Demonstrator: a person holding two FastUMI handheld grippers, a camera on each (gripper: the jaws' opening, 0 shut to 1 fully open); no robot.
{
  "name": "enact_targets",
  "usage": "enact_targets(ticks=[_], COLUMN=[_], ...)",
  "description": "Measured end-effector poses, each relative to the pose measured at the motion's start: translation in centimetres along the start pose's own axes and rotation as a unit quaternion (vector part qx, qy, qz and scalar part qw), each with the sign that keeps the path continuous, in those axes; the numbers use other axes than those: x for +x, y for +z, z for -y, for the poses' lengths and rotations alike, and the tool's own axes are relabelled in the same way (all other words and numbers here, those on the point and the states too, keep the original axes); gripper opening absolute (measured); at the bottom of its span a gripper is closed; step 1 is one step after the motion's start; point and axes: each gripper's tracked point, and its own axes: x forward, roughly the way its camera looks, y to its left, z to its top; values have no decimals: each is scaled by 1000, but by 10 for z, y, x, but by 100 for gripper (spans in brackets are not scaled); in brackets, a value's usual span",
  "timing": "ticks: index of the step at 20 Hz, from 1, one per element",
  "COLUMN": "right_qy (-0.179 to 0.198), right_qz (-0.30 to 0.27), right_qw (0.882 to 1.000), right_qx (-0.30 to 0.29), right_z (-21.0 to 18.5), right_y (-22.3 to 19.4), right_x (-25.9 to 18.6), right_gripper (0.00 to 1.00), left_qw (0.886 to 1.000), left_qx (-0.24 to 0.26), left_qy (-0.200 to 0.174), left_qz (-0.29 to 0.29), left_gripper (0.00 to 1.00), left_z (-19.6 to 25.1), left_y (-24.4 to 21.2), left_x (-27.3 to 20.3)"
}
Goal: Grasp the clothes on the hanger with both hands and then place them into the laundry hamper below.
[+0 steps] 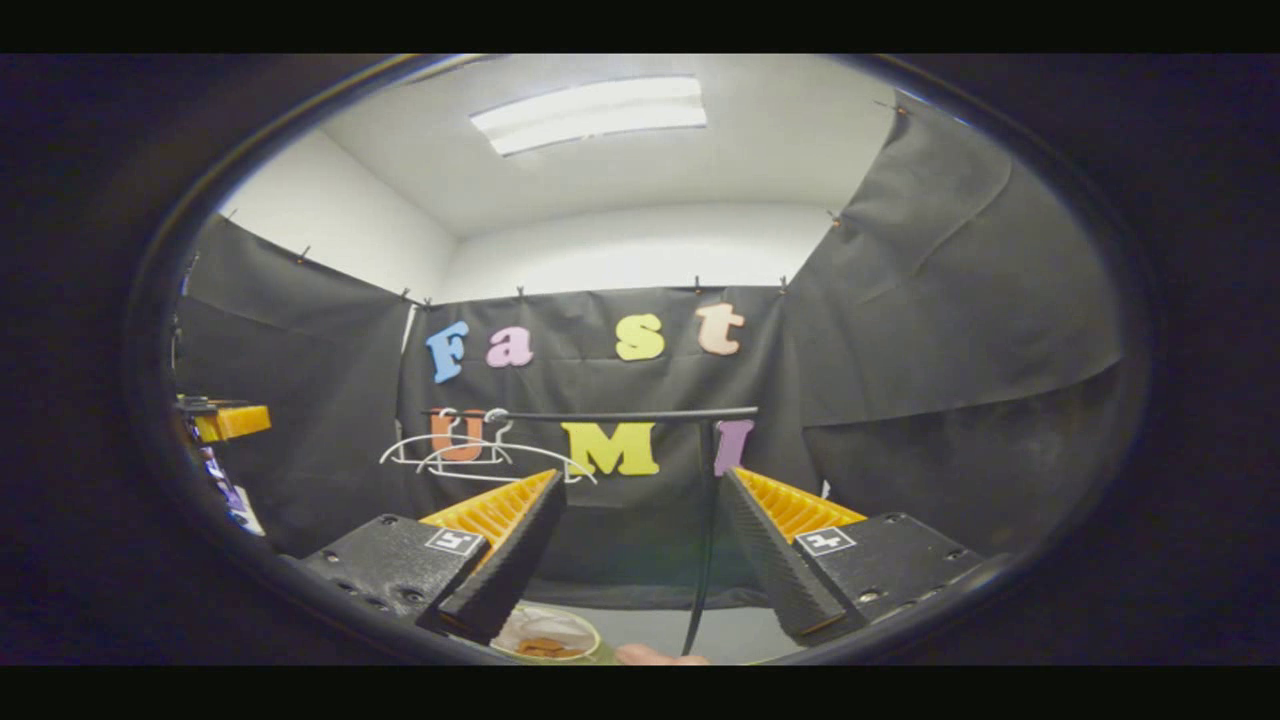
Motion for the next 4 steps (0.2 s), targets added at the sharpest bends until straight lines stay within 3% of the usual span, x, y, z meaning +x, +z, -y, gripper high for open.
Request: enact_targets(ticks=[4], right_qy=[6], right_qz=[22], right_qw=[1000], right_qx=[-13], right_z=[-4], right_y=[14], right_x=[-6], right_gripper=[99], left_qw=[1000], left_qx=[7], left_qy=[-1], left_qz=[5], left_gripper=[100], left_z=[-9], left_y=[-3], left_x=[-3])
